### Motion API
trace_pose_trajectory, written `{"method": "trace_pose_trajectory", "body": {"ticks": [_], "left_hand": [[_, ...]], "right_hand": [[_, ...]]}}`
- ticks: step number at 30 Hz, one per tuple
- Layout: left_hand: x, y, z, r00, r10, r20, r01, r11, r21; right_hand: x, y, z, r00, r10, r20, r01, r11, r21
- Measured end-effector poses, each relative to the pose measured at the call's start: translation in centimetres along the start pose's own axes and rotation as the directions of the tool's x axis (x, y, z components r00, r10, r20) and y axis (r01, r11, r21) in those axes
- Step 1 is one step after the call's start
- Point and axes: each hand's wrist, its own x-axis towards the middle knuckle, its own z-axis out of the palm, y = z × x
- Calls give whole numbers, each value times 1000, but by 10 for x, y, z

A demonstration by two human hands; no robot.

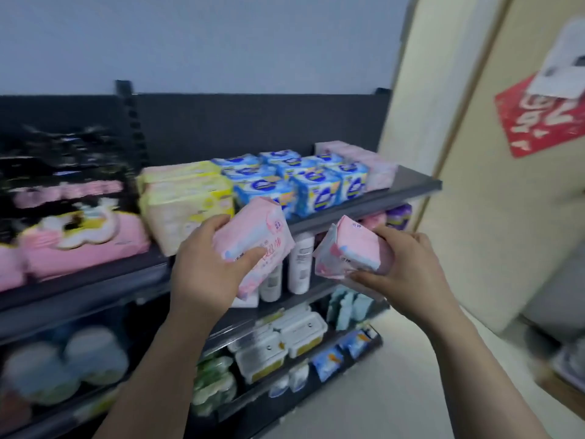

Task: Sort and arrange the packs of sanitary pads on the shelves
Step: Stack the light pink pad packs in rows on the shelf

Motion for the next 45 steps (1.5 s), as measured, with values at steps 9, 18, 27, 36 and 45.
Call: {"method": "trace_pose_trajectory", "body": {"ticks": [9,18,27,36,45], "left_hand": [[60,42,121,976,161,145,-162,987,-1],[168,86,212,966,242,91,-243,970,0],[241,106,295,946,310,99,-313,949,26],[285,133,373,966,233,112,-250,951,181],[352,166,466,987,67,144,-103,960,261]], "right_hand": [[46,88,-23,983,170,-66,-172,985,-21],[163,168,-21,975,194,-109,-198,980,-27],[239,241,-9,964,222,-149,-232,971,-56],[323,318,7,982,129,-136,-134,990,-32],[433,402,22,997,-80,-15,80,997,15]]}}
